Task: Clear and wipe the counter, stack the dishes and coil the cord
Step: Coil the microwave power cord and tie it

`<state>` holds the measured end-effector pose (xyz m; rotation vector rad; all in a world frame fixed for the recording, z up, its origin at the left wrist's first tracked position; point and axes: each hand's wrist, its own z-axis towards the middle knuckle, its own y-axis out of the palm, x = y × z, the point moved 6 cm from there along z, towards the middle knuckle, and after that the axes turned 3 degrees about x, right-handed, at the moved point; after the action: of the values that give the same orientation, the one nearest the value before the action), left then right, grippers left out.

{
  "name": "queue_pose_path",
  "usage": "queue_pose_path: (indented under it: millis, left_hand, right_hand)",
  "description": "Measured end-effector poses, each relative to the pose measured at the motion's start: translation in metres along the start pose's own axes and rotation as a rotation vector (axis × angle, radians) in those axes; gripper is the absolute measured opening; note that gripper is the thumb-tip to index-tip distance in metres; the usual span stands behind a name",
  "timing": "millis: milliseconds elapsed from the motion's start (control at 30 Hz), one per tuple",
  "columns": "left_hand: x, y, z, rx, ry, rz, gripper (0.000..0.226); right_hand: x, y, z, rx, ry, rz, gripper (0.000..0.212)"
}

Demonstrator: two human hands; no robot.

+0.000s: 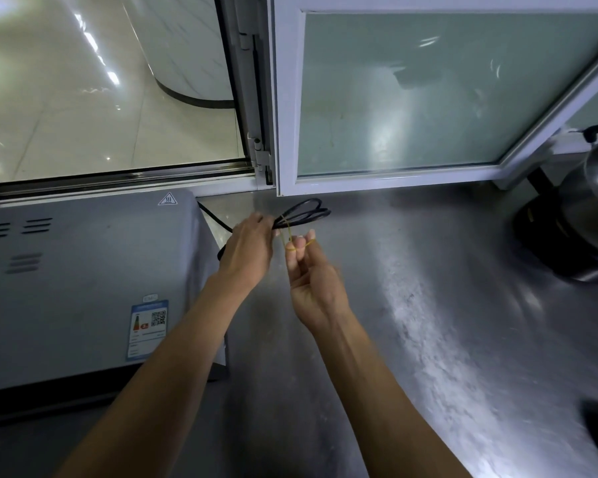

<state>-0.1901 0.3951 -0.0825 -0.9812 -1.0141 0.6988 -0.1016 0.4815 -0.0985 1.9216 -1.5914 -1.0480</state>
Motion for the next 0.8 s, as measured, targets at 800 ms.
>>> queue_pose_path:
  millis: [800]
  left_hand:
    - [0.001, -0.015, 0.0, 0.069, 0.027, -0.277, 0.012]
  right_hand:
    - [-0.046, 0.01, 0.025, -0.173, -0.398, -0.285, 0.046]
